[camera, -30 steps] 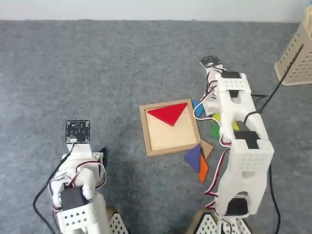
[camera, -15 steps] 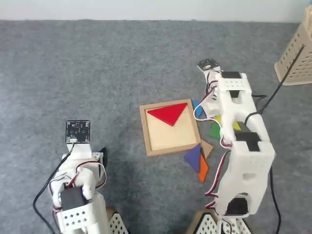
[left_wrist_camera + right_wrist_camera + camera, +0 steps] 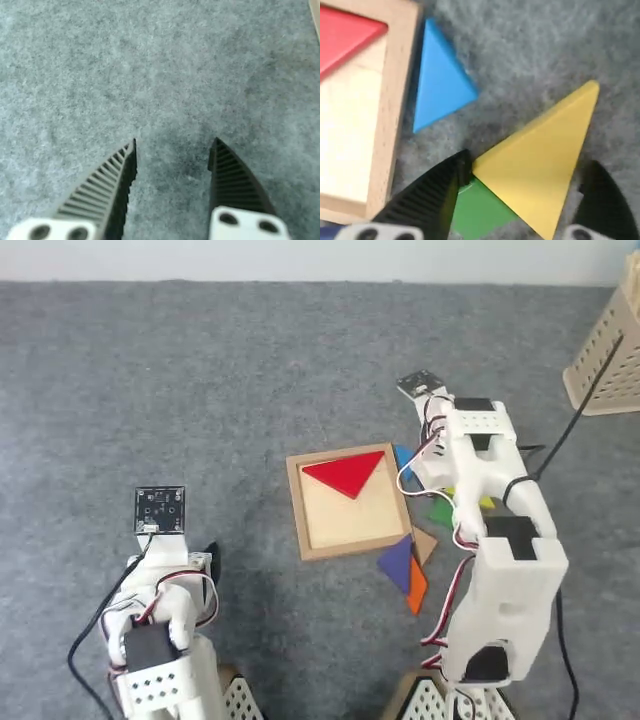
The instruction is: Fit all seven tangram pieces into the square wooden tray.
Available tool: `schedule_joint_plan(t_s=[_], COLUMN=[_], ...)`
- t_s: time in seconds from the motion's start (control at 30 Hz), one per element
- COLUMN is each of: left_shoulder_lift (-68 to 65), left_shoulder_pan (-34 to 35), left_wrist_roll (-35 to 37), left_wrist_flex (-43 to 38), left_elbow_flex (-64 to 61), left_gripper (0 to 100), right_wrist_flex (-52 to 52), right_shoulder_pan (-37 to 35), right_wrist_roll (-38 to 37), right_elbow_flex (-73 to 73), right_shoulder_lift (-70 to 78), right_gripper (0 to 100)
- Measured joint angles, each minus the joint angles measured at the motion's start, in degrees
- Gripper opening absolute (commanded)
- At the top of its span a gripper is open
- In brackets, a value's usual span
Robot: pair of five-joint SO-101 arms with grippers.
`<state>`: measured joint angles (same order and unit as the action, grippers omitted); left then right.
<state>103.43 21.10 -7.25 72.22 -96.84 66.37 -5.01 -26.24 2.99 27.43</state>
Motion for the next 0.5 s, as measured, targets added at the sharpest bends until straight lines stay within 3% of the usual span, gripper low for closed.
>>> schedule_joint_plan(t_s=[0.5], left_shoulder_lift=[0.00], left_shoulder_pan=[0.00], left_wrist_roll=[0.00], left_wrist_flex=[0.00], left_elbow_flex=[0.00], left_gripper=[23], right_wrist_flex=[0.79], right_shoulder_pan=[0.53], right_wrist_roll=[2.73], right_elbow_flex=[-2.90], right_shoulder_lift=[0.97], right_gripper=[10.1])
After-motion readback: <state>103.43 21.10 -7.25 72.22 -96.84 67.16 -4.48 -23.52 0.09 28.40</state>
